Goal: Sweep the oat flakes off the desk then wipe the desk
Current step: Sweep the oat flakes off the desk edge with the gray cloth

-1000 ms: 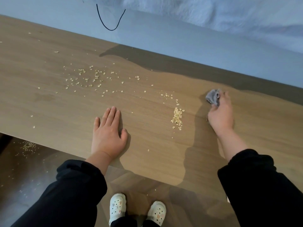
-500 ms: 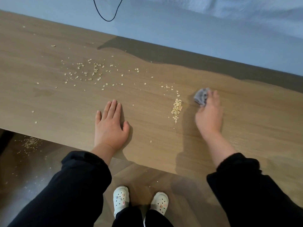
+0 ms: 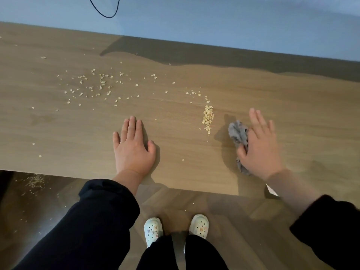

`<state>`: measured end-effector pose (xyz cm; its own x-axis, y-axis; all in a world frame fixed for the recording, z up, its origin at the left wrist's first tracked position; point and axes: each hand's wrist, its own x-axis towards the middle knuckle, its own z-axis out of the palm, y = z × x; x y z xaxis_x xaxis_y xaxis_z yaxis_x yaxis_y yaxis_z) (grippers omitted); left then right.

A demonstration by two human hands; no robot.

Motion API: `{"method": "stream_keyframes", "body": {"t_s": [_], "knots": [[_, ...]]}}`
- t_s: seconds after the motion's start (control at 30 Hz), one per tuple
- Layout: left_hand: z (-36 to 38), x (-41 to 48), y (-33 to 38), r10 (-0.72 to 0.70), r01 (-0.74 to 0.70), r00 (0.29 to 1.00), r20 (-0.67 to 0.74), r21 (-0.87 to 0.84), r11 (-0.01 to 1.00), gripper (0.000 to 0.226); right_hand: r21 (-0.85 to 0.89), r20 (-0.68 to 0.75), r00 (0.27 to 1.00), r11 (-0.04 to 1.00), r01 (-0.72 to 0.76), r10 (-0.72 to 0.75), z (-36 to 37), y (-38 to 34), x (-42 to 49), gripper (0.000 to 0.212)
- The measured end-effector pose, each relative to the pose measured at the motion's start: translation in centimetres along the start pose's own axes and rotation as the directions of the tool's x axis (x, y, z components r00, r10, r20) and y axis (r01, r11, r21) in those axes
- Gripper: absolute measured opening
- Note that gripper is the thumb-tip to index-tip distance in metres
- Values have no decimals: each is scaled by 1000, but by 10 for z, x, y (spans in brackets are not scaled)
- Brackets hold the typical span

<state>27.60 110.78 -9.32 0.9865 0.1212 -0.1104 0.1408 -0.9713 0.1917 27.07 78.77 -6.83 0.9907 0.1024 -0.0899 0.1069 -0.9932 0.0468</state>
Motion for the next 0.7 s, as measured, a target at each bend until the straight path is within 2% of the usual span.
{"method": "stream_keyframes", "body": {"t_s": [0.1, 0.17, 0.23, 0.33, 0.4, 0.47, 0.57, 0.63, 0.7], "knots": [[-1, 1, 0, 3, -3, 1000, 13, -2, 1000, 66, 152, 72, 996, 987, -53, 43, 1, -18, 7, 68], [-2, 0, 1, 4, -4, 1000, 17, -1, 1000, 66, 229, 55, 990, 964, -137, 128, 0, -49, -6, 67], [-4, 0, 2, 5, -5, 1000, 28, 2, 1000, 67, 282, 79, 988, 948, -150, 132, -2, -82, -27, 66], [-5, 0, 1, 13, -13, 999, 42, 9, 1000, 67, 294, 91, 991, 948, -121, 98, -1, -109, -54, 65], [-6, 0, 1, 20, -20, 999, 51, 6, 1000, 67, 253, 72, 978, 945, -208, 196, 2, -92, -57, 60], [-8, -1, -1, 37, -37, 997, 69, 4, 999, 68, 183, 35, 917, 899, -397, 397, 6, -60, -63, 55], [-13, 0, -8, 112, -108, 987, 118, -42, 993, 68, 277, 27, 719, 685, -673, 695, 9, -37, -77, 53], [-17, 1, -17, 208, -195, 968, 138, -98, 976, 67, 355, 8, 640, 596, -720, 768, 12, -56, -79, 56], [-22, 2, -35, 303, -290, 945, 121, -114, 950, 66, 385, 9, 613, 563, -731, 790, 14, -85, -78, 61]]}}
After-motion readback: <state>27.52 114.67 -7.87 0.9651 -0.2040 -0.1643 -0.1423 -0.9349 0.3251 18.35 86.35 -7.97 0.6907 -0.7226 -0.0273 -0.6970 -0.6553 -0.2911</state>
